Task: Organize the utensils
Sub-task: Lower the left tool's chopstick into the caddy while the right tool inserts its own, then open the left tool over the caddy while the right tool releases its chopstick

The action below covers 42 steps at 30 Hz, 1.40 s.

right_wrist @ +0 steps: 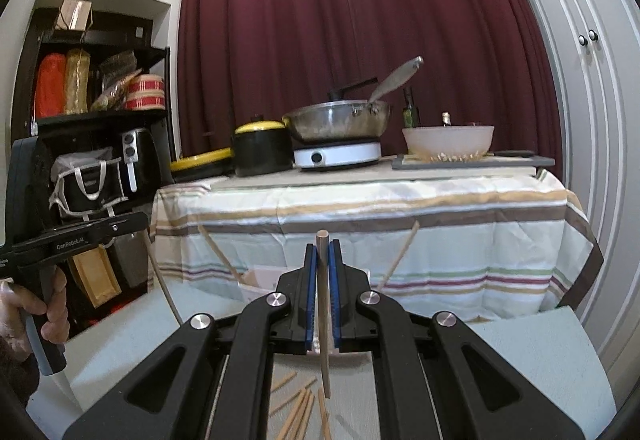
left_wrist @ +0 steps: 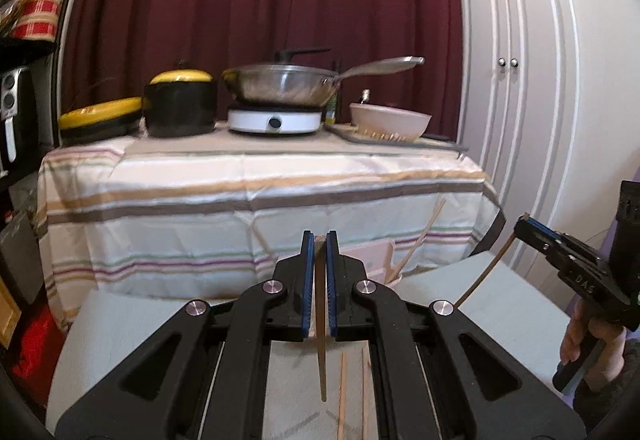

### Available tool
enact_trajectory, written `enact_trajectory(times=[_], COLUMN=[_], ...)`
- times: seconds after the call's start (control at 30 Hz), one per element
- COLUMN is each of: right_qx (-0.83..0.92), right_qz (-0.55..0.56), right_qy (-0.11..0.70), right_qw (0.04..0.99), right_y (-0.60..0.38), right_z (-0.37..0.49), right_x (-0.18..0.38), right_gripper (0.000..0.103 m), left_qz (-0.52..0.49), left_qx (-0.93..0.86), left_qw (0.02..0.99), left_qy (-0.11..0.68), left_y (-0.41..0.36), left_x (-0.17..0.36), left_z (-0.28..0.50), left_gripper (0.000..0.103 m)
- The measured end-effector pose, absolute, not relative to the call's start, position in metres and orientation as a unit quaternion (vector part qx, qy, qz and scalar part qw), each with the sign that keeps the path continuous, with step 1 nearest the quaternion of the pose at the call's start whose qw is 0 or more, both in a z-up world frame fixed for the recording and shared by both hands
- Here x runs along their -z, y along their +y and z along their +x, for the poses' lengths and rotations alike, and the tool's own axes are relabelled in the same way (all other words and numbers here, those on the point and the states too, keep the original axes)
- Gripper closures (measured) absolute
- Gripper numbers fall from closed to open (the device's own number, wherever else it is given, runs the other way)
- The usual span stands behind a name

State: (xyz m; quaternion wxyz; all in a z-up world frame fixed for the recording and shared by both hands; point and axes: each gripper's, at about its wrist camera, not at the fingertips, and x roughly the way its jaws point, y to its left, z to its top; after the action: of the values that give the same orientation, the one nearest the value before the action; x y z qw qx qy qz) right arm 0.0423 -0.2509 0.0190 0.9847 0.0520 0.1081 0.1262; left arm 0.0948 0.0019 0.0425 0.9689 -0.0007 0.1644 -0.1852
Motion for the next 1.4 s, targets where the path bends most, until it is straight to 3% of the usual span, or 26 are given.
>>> enact_trajectory(times=[0.5,0.87,1.2,1.4], right_qx=[-0.124,-0.114,-0.11,-0.095], right_qz=[0.054,0.067,0.071,0.079], right_qy=[0.037,0.068,0.042,0.049], right_qw=[0.99,0.989,0.991,0.991], right_y=[-0.258,-0.256,-0.258,-0.257], right_z=[0.097,0.156,0.167,0.18], right_x=[-0.08,-0.042,-0.059,-0.041], right_gripper=[0.096,0.096,0.096,0.096], left_qz=[0.0,-0.004,-0.004,-0.006], left_qx=[0.17,0.151,0.149,0.149], left_qw=[0.984,0.983,0.981,0.979], left_qy=[0.051,0.103,0.124,0.142], left_y=[-0.024,-0.039,-0.035,-0.035], left_x=[-0.132,-0.073,-0.056,-0.044], left_z=[0.15,0.2,0.212,0.217], left_gripper=[0.097,0.097,0.097,0.097])
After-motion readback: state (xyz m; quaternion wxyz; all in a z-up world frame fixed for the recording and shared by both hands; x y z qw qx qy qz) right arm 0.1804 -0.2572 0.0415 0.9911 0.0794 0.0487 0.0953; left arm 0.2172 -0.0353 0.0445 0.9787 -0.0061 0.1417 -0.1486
